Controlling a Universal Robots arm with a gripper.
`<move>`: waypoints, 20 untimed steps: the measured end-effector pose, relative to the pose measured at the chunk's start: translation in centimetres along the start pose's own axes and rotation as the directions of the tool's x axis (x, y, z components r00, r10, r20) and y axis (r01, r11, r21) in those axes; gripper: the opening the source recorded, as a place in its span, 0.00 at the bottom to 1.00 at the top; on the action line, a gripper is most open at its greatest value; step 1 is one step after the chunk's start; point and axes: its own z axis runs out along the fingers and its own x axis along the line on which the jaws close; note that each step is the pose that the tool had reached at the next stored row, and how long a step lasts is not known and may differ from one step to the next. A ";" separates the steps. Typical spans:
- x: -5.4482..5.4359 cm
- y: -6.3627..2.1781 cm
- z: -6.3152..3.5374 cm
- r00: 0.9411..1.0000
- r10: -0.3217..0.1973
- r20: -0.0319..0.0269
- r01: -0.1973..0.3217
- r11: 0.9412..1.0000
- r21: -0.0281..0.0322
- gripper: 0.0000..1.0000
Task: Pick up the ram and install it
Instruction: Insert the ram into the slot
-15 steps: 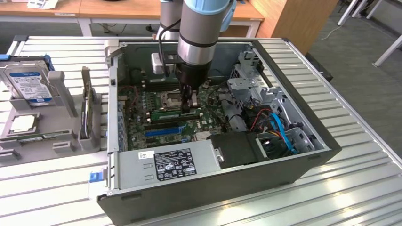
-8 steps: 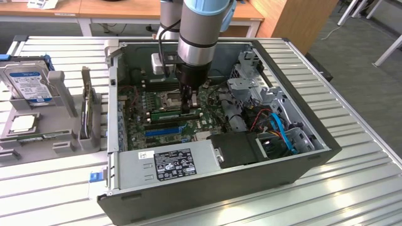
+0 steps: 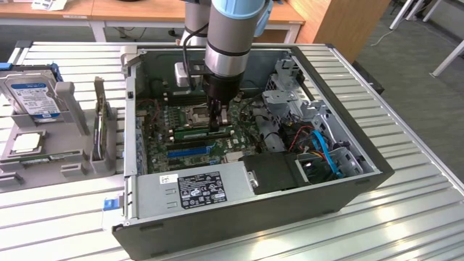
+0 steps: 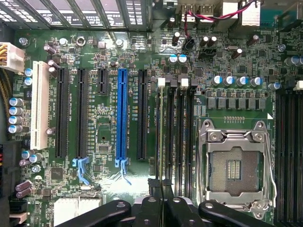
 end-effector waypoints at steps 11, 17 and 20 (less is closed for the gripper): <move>0.0 0.00 0.01 1.000 0.000 0.000 0.000 1.000 0.000 0.19; 0.0 0.00 0.01 1.000 0.000 0.000 0.000 1.000 0.000 0.19; 0.0 0.00 -0.10 1.000 0.000 0.000 0.000 1.000 0.000 0.19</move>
